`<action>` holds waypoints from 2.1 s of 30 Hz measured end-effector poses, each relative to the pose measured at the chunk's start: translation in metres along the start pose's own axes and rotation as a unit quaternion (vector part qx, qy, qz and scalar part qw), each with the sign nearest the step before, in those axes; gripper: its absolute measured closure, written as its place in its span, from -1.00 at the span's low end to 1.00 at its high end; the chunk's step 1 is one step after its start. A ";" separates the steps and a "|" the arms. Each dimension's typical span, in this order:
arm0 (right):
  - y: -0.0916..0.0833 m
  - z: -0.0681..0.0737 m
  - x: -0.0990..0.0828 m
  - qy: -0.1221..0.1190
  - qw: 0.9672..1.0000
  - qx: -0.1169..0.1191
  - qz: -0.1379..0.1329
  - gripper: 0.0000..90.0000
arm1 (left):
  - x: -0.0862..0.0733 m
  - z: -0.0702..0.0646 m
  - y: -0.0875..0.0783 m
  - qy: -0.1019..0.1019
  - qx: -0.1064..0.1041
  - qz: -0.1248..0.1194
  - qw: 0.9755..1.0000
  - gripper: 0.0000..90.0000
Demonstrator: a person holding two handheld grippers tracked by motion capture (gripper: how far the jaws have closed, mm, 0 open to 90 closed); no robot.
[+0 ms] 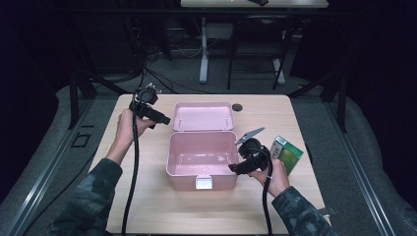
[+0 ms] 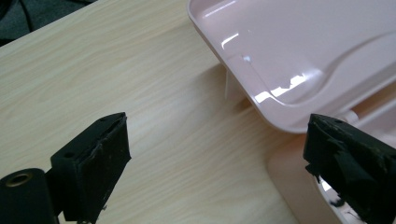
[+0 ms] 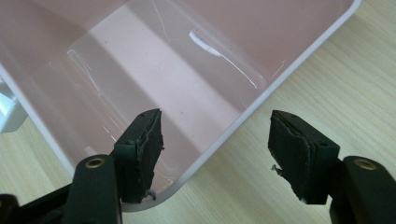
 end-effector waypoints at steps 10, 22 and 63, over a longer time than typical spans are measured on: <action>-0.005 0.001 0.000 -0.003 1.000 -0.001 0.000 -0.32 | -0.032 -0.009 -0.012 0.010 -0.003 -0.008 1.000 -0.89; -0.020 0.006 0.002 -0.018 1.000 -0.001 0.000 -0.56 | -0.065 -0.012 -0.020 0.006 0.000 -0.009 1.000 -0.96; -0.120 -0.069 0.003 0.014 0.991 -0.063 0.119 -0.92 | -0.126 -0.009 -0.001 0.002 0.011 0.044 0.999 -1.00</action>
Point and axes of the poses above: each handheld gripper's, and its own axes: y roughly forward along the jaws, x roughly out of its top, z roughly to its left, the point moved 1 cm from there along y, roughly forward along the jaws, and after that the axes turned 13 degrees about x, right-handed, at the moved point
